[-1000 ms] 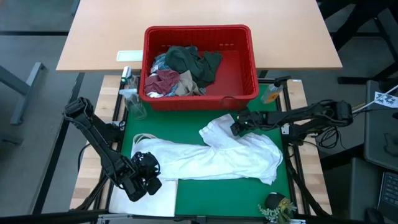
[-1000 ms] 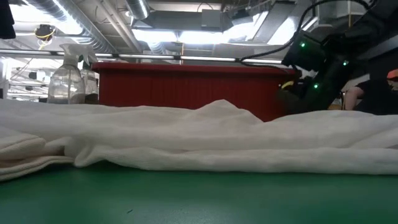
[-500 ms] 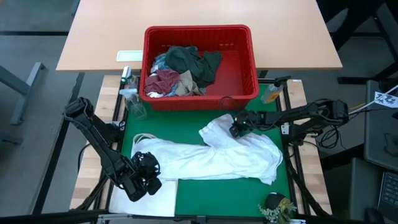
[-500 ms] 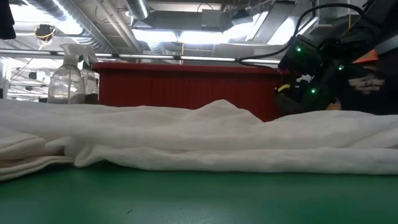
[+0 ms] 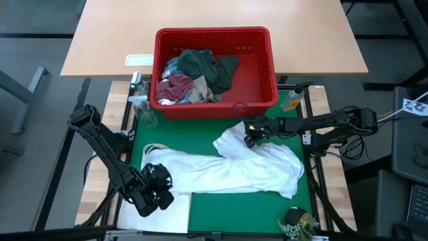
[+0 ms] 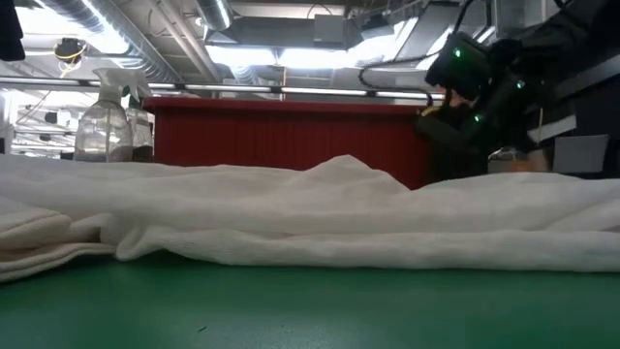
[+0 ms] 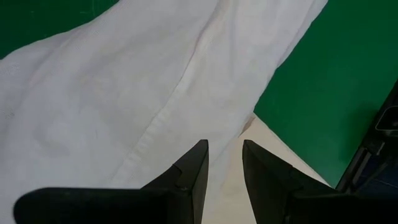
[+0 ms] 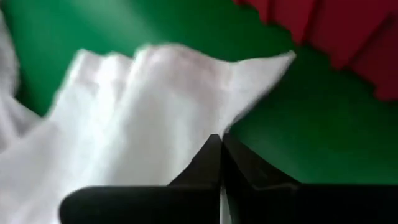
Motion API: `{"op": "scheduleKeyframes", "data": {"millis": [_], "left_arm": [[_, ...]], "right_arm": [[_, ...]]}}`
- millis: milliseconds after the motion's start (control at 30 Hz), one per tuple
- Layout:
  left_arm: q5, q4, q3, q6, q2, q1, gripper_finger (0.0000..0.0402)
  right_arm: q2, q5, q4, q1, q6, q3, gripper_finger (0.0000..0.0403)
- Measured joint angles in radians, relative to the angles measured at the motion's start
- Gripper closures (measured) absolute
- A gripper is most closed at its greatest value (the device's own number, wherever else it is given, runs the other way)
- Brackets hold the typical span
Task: Fold Laundry from Bin
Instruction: Fold the white polo shirt
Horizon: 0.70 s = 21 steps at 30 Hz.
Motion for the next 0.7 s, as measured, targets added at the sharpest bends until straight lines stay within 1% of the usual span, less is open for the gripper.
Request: {"op": "scheduleKeyframes", "data": {"millis": [100,200,333,467,567,700], "left_arm": [[-0.006,-0.001,0.000,0.000,0.000,0.000,0.0308],[-0.031,0.000,0.000,0.000,0.000,0.000,0.0308],[-0.077,0.002,0.000,0.000,0.000,0.000,0.0308],[-0.098,0.002,0.000,0.000,0.000,0.000,0.0308],[-0.101,0.002,0.000,0.000,0.000,0.000,0.0308],[-0.102,0.002,0.000,0.000,0.000,0.000,0.0308]], "right_arm": [[-0.036,0.000,-0.025,0.000,-0.023,0.029,0.0399],[-0.079,-0.043,-0.025,0.000,-0.026,0.046,0.0400],[-0.134,-0.142,-0.024,0.000,-0.019,0.053,0.0400],[-0.180,-0.266,-0.024,0.004,-0.013,0.053,0.0401],[-0.217,-0.319,-0.024,0.038,-0.011,0.053,0.0401],[-0.261,-0.361,-0.024,0.132,-0.010,0.053,0.0402]]}}
